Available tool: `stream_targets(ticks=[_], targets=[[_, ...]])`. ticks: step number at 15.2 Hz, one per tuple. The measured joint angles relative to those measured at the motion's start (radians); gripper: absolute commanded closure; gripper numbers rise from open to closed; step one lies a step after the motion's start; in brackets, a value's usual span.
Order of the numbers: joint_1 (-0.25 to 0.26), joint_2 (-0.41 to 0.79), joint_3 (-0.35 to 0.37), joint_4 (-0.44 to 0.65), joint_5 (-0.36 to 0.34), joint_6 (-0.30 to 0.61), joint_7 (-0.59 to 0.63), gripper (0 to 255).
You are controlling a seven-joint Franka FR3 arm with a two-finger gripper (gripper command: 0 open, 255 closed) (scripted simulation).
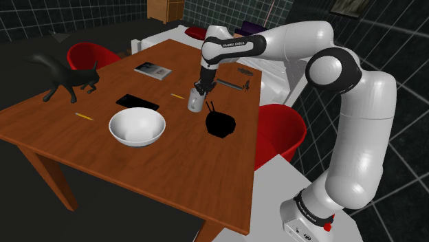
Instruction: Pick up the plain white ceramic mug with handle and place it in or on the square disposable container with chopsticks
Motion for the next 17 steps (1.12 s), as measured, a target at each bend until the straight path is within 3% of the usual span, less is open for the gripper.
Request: stream_targets(ticks=[17], targets=[[-0.001,-0.053,0.002,0.133,0.004,-0.185,0.0,255]])
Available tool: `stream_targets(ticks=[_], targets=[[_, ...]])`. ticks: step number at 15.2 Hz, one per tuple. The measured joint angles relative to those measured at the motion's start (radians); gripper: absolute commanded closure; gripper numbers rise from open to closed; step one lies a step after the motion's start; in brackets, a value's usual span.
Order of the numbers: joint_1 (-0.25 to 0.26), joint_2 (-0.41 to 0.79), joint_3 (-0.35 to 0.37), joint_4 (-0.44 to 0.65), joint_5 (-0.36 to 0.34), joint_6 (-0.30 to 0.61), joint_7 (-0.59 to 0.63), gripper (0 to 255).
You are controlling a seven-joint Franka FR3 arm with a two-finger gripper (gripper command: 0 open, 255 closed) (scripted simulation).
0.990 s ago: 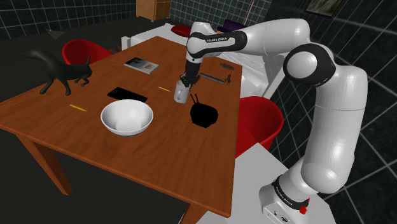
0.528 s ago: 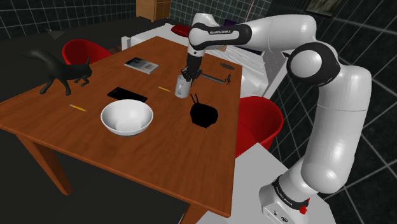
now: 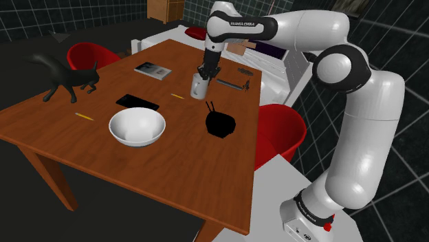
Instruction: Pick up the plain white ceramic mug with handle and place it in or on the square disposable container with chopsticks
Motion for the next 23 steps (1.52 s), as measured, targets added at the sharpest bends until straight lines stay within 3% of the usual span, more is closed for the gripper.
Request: stream_targets(ticks=[16,19,23], targets=[[0.007,0.011,0.002,0.23,-0.001,-0.219,0.007,255],[0.005,-0.093,0.006,0.091,0.007,-0.183,0.013,255],[0.003,-0.289,0.014,-0.175,0.025,-0.111,0.02,255]])
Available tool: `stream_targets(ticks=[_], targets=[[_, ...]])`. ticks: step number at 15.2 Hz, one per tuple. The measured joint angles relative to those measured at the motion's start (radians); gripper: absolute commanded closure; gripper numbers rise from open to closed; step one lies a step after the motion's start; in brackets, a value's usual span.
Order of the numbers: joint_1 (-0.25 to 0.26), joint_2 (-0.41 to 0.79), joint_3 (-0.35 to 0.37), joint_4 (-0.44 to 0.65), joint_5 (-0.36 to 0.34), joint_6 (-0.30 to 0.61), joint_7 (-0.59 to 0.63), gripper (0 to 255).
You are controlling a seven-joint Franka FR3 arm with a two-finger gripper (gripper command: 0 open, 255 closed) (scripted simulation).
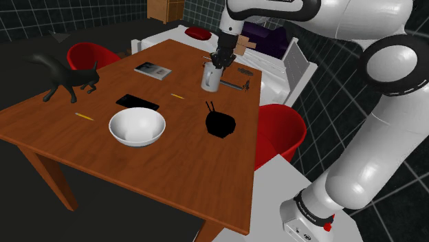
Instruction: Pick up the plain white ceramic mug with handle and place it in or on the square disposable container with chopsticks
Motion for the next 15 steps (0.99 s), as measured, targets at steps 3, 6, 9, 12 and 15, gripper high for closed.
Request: stream_targets(ticks=[3,6,9,12,15], targets=[[0.001,-0.123,0.004,-0.15,0.013,0.027,0.002,255],[0.007,-0.247,0.011,-0.283,0.028,0.037,0.012,255],[0.012,-0.34,0.014,-0.383,0.04,0.045,0.017,255],[0.013,-0.354,0.015,-0.429,0.042,0.077,0.015,255],[0.013,-0.357,0.015,-0.474,0.043,0.118,0.013,255]])
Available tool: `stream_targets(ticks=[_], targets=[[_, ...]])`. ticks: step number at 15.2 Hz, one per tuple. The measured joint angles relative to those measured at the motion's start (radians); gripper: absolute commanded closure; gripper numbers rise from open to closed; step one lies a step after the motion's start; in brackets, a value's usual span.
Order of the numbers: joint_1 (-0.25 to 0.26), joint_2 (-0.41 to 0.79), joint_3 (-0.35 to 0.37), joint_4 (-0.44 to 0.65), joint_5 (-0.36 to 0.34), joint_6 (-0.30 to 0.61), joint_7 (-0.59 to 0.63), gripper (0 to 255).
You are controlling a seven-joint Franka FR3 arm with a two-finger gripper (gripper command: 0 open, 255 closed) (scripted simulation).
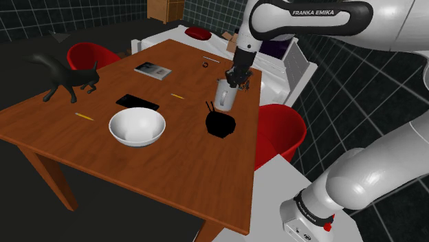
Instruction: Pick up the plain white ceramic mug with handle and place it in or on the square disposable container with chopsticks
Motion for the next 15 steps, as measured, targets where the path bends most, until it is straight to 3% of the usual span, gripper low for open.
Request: stream_targets(ticks=[11,15], targets=[[0.001,0.033,0.003,-0.113,0.0,0.146,-0.003,255],[0.001,0.032,0.003,-0.124,0.0,0.155,-0.004,255]])
